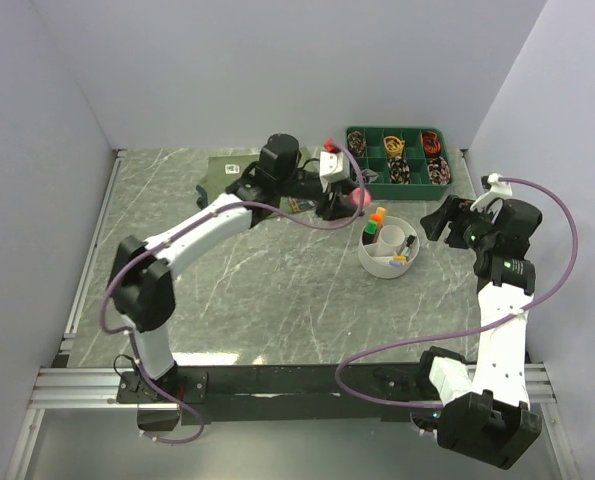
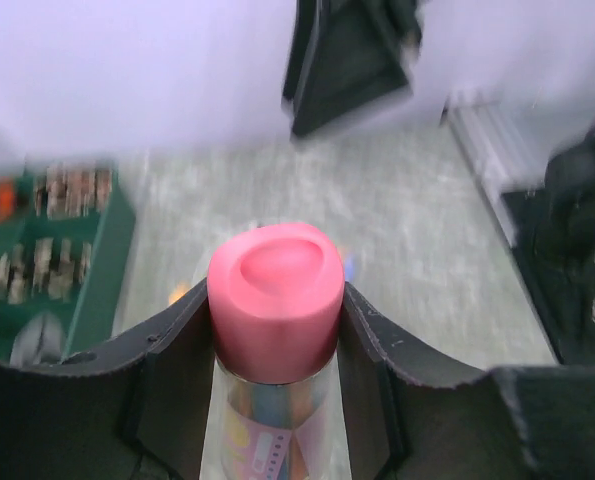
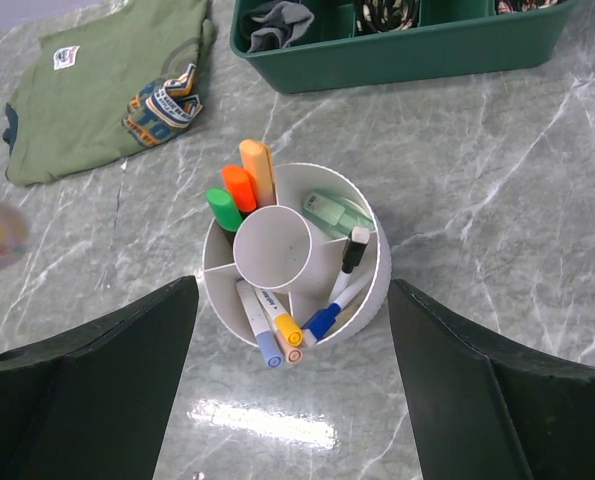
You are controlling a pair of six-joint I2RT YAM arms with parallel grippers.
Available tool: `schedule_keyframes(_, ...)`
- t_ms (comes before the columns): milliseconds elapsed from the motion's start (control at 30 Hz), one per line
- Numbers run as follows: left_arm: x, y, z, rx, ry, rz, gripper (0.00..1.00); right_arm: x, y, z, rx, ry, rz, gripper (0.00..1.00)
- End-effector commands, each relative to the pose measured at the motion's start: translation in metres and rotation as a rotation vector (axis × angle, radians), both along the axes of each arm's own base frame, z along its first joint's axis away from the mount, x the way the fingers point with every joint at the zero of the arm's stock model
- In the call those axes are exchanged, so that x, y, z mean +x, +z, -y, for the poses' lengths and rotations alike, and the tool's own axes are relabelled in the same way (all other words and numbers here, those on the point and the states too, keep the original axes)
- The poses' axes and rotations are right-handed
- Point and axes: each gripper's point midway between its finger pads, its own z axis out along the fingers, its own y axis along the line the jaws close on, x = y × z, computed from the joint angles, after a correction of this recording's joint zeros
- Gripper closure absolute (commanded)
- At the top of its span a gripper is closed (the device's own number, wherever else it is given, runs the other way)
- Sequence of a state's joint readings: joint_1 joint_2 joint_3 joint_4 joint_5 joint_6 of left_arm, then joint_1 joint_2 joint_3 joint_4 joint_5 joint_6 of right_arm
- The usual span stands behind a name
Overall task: Sort the stationery into containers
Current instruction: Pick up the stationery from the center of the board, then place the stationery in the storage box.
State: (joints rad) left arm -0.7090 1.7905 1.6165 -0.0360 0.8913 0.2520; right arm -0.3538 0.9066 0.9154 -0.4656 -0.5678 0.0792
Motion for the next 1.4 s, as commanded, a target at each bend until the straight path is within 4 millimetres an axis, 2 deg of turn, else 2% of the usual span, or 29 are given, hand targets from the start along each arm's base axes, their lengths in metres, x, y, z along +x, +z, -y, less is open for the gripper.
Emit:
schedule_keyframes(0, -0.018, 0.060, 0.024, -0.337, -0.203, 0.030, 0.99, 0.005, 0.011, 0.006, -0.019, -0.018, 0.041, 0.15)
schedule_keyframes(33, -0.017, 0.069, 0.025, -0.397, -0.219, 0.083, 0.99, 0.005, 0.009, 0.007, -0.021, -0.022, 0.037, 0.16)
schedule_keyframes(67, -0.008, 0.058, 0.034, -0.395, -0.220, 0.059, 0.99, 0.004, 0.008, 0.008, -0.025, -0.023, 0.034, 0.15)
schedule_keyframes(133, -0.001, 0.052, 0.045, -0.406, -0.223, 0.048, 0.99, 0.002, 0.007, 0.007, -0.023, -0.024, 0.034, 0.16)
schedule_keyframes(167, 0.005, 0.043, 0.053, -0.404, -0.227, 0.034, 0.99, 0.001, 0.006, 0.008, -0.024, -0.029, 0.032, 0.16)
schedule_keyframes(367, 0.013, 0.019, 0.078, -0.398, -0.242, 0.035, 0.99, -0.003, -0.003, 0.009, -0.003, -0.054, 0.001, 0.15)
schedule_keyframes(467, 0.015, 0.006, 0.083, -0.388, -0.252, 0.018, 0.99, -0.006, -0.007, 0.009, -0.010, -0.058, -0.008, 0.16)
schedule_keyframes(733, 0.015, -0.010, 0.100, -0.381, -0.274, 0.007, 0.99, -0.011, -0.019, 0.012, -0.020, -0.066, -0.048, 0.16)
schedule_keyframes(800, 0.015, -0.008, 0.104, -0.387, -0.278, 0.016, 0.99, -0.010, -0.021, 0.011, -0.015, -0.063, -0.057, 0.16)
schedule_keyframes(1133, 0.012, -0.036, 0.125, -0.365, -0.309, 0.005, 0.99, -0.005, -0.020, 0.015, -0.021, -0.058, -0.071, 0.16)
schedule_keyframes(1367, 0.013, -0.056, 0.127, -0.347, -0.309, -0.008, 0.99, -0.006, -0.027, 0.017, -0.023, -0.055, -0.095, 0.16)
